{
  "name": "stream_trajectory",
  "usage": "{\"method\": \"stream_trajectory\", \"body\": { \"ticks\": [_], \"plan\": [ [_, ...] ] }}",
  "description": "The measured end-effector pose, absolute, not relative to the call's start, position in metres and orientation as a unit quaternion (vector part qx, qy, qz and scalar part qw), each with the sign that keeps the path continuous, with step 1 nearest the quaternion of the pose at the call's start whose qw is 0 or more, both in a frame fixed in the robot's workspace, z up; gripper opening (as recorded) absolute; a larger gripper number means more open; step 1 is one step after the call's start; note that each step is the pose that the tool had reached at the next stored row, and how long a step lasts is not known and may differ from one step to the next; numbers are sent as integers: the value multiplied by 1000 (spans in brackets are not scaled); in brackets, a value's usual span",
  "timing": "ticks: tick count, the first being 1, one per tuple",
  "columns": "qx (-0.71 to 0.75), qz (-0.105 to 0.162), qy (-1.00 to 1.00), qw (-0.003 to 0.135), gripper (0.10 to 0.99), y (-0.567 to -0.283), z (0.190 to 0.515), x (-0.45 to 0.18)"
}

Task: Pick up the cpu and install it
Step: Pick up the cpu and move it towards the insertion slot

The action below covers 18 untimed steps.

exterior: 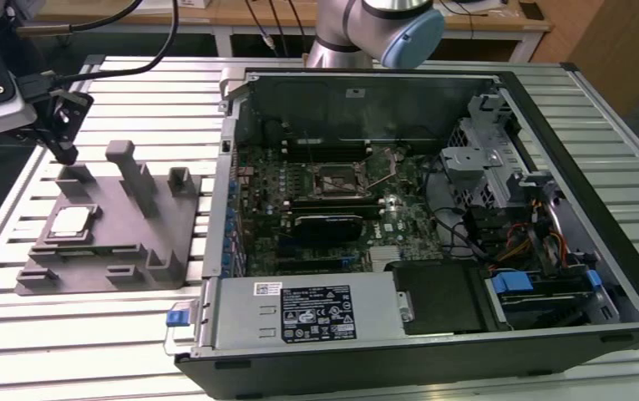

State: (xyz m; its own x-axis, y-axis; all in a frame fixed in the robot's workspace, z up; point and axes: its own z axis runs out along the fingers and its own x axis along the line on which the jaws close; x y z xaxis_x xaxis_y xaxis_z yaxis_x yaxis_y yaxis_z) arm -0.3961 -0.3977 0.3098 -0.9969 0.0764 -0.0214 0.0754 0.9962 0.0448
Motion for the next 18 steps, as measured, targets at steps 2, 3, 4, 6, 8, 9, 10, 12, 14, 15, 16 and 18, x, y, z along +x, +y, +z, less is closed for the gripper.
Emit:
{"method": "stream_trajectory", "body": {
  "ticks": [2, 3, 4, 6, 8, 9, 10, 12, 14, 15, 16, 18],
  "plan": [
    [38, 22, 999, 12, 106, -398, 309, -398],
    [38, 22, 999, 12, 106, -398, 308, -398],
    [38, 22, 999, 12, 106, -398, 308, -399],
    [38, 22, 999, 12, 106, -398, 306, -401],
    [38, 22, 999, 12, 106, -398, 304, -402],
    [38, 22, 999, 12, 106, -398, 303, -402],
    [38, 22, 999, 12, 106, -398, 302, -403],
    [38, 22, 999, 11, 106, -398, 300, -404],
    [38, 22, 999, 11, 106, -398, 297, -405],
    [38, 22, 999, 11, 106, -398, 296, -405],
    [38, 22, 999, 11, 106, -398, 295, -406],
    [38, 22, 999, 11, 106, -398, 292, -407]
  ]
}}
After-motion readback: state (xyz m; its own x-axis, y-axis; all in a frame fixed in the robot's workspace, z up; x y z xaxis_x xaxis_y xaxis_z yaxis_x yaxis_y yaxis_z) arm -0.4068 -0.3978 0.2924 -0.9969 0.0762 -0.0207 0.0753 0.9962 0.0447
